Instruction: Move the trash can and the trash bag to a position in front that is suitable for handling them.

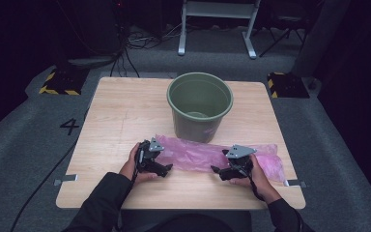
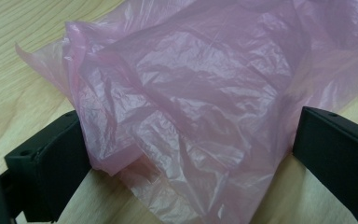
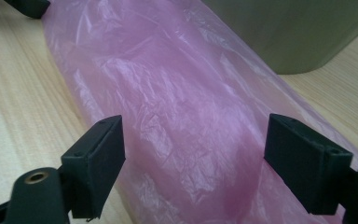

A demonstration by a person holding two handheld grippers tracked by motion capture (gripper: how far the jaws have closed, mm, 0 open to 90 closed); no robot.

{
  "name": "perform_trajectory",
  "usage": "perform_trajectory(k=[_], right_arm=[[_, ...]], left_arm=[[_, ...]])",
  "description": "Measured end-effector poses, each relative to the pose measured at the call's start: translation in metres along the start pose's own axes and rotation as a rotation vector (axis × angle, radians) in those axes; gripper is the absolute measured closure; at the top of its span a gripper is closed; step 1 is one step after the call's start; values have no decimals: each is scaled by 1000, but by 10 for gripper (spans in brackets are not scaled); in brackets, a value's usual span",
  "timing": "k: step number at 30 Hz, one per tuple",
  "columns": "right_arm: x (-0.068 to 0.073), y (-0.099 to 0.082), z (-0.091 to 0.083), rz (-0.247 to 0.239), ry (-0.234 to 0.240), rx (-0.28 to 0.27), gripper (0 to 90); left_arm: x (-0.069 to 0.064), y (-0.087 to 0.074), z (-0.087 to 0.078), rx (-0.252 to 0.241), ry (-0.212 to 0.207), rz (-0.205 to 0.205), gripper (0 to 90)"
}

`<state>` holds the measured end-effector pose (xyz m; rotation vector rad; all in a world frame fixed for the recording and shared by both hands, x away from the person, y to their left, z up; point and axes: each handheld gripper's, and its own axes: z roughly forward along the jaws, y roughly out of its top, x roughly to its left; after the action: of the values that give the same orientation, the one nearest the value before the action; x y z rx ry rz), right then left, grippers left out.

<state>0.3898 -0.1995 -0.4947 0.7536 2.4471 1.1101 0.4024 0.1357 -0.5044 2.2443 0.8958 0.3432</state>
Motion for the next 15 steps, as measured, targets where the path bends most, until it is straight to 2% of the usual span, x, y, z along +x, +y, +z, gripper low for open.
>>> perform_trajectory(k=[4,5,9,12,14,15], right_arm=[[-4,-1,3,14,7,7,208],[-7,-2,5,30,14,11,213],[-13,-3,8,43,9,16,215],[-14,2,6,58,11,-3,214],[-11,14,1,43,-4,-39,211],[-11,14,1,43,-4,-39,211]], left_arm=[[-1,3,3,-4,-2,5,5],[0,4,4,-1,-1,9,5],[-1,7,6,3,0,1,5],[0,8,7,3,2,6,5],[0,7,6,3,3,3,5],[0,7,6,4,3,3,5]])
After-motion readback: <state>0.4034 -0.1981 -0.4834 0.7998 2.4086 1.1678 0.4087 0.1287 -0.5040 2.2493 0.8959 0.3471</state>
